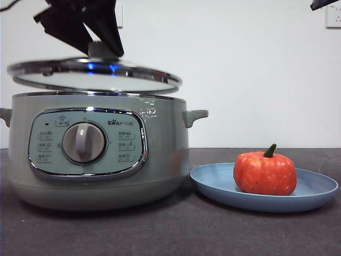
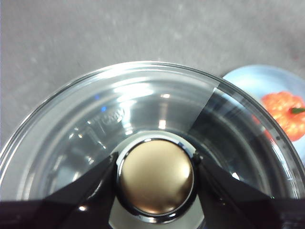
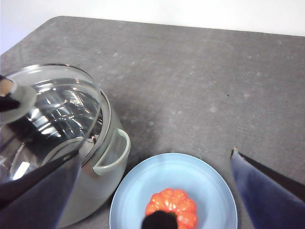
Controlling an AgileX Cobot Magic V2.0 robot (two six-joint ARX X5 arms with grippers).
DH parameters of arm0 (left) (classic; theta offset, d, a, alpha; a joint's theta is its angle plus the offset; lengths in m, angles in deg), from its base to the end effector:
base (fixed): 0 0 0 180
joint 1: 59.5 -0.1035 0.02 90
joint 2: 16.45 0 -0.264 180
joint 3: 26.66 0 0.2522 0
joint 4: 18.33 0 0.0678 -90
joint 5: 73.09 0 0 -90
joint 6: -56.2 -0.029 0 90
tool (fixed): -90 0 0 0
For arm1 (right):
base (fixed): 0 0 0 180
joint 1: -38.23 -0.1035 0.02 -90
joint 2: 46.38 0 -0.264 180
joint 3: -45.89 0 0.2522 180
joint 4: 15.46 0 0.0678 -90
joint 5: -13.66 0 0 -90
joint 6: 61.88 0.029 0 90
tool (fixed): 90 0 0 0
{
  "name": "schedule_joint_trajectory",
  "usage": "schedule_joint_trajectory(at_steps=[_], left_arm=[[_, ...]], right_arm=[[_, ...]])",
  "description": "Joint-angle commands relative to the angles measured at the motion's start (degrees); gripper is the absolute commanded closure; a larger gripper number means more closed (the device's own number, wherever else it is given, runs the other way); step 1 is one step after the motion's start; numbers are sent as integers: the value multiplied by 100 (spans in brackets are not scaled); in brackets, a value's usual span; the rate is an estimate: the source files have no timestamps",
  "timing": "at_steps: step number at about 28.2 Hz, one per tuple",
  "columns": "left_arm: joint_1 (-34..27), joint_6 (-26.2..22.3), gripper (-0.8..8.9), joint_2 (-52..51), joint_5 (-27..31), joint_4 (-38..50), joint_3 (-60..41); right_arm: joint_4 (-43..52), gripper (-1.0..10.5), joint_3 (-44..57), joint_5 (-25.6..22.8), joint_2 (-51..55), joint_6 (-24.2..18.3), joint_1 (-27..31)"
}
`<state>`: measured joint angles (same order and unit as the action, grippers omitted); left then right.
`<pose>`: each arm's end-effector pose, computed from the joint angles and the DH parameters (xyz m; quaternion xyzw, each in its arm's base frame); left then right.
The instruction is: Take the pumpkin out from the steamer,put the pumpkin in the blue plate,close the lid
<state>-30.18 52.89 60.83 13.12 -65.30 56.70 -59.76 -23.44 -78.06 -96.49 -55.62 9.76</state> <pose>0.2482 -0.1416 0.3244 0.1031 0.3328 -0.2767 0.8956 0.1556 0.0834 0.3481 -0.0046 0.2216 0.2140 0.9513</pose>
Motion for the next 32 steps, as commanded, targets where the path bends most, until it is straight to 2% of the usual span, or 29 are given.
schedule_joint_trajectory(at_steps=[1,4,20,28,32], left_arm=[[2,46,822,48,-205,232,17],[2,46,822,168,-229,197,17],[0,4,822,396,-195,-264,17],[0,4,822,396,-59,-352,17],[2,-116,822,396,308,-352,17]], right_arm=[[4,384,44,-96,7,59,-2],[4,384,44,-341,7,59,-2],[4,384,44,-330,7,57,-2],[7,384,44,-330,-2,57,-2],[7,384,44,-330,-2,57,-2]])
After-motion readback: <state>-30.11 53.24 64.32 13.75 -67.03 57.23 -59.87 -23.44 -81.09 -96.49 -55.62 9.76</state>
